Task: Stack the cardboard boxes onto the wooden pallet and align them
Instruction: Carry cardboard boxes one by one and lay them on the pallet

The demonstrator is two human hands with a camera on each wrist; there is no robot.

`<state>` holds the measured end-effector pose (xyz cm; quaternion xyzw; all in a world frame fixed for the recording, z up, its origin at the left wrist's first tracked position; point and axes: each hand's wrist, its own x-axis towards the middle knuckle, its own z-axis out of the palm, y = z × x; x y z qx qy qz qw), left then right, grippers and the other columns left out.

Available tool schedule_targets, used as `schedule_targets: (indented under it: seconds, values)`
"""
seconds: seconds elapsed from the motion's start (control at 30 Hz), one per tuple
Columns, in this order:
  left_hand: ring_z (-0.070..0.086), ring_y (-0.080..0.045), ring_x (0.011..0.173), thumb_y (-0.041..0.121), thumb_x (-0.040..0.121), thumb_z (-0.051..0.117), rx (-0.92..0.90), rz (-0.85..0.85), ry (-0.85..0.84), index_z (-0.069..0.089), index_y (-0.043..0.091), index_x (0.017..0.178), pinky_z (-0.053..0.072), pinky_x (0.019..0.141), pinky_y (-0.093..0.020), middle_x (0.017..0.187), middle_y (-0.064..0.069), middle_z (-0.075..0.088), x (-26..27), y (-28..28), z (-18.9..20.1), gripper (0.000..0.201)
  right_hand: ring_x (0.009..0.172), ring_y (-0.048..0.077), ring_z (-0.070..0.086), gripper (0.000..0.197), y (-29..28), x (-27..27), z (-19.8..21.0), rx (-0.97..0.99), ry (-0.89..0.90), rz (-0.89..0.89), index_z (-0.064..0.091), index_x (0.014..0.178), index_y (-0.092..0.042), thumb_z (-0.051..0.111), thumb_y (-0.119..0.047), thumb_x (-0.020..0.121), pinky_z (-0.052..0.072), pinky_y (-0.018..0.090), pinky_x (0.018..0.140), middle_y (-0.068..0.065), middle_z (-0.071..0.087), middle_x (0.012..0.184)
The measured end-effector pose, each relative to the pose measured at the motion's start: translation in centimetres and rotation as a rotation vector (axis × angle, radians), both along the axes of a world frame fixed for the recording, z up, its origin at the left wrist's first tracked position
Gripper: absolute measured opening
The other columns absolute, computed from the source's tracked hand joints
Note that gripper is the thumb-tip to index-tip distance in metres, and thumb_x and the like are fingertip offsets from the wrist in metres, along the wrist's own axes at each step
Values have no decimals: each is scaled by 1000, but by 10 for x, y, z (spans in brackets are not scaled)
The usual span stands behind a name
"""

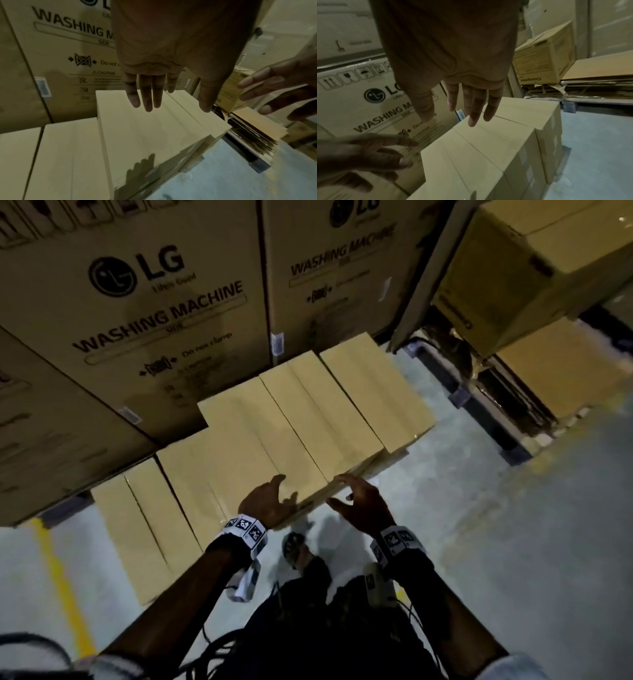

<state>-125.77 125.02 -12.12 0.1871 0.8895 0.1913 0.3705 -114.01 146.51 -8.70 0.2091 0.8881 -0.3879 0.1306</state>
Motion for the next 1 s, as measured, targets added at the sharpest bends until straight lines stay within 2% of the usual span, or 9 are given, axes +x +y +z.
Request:
schedule_targets:
  seconds: [0.07,0.2,0.37,0.5,0.67,0.77,0.83,0.93,1.0]
  values:
    - [56,-35,129,52,97,63,-6,84,-32,24,23,161,49,100,-39,145,-17,57,-10,3,-13,81,113,16,64,57,8,-20,-15,-4,-78,62,51,145,-32,71,-48,94,53,34,94,-7,54,145]
    - [58,-36,125,52,94,68,-17,183,-93,25,23,161,50,97,-40,144,-15,57,-11,-3,-43,85,124,23,58,61,14,-44,-49,-6,-220,197,47,148,-29,67,-49,95,49,37,99,-2,54,146]
    - [53,-35,131,50,94,68,-30,315,-111,24,25,162,47,103,-42,150,-12,51,0,-12,-96,85,133,28,53,67,22,-83,-110,7,-391,320,38,156,-30,66,-44,97,48,40,104,2,48,153]
    - [50,-31,135,51,90,72,-66,462,-155,26,27,161,46,107,-46,154,-8,48,14,-14,-146,88,141,23,45,68,25,-104,-172,68,-393,368,34,157,-28,66,-37,97,40,32,105,0,42,158]
    - [44,-34,140,49,91,73,-157,593,-150,24,26,162,45,108,-49,160,-8,39,19,-17,-196,89,153,29,28,77,23,-123,-245,126,-338,430,23,163,-19,63,-33,99,30,41,119,9,23,169]
    - [46,-38,138,48,88,77,-176,724,-154,25,25,162,46,106,-53,156,-12,43,17,-15,-221,93,154,29,23,81,18,-126,-273,188,-300,448,15,165,-22,61,-35,99,35,42,115,6,14,171]
    - [49,-37,137,53,84,79,-162,804,-147,26,27,161,47,106,-54,153,-10,47,16,-12,-235,98,152,29,28,82,15,-123,-286,201,-279,429,18,164,-24,62,-35,97,38,42,112,4,17,170]
    - [63,-30,122,77,69,72,-49,902,-96,27,37,157,54,97,-54,135,2,62,18,-7,-254,107,142,35,43,80,9,-114,-300,217,-154,355,36,159,-18,72,-30,89,52,47,97,11,35,163]
    - [68,-25,112,89,60,64,9,952,-93,26,38,155,58,92,-52,123,7,67,21,-4,-272,114,130,38,53,78,5,-107,-307,263,-73,299,47,154,-16,78,-26,82,55,45,86,15,43,158]
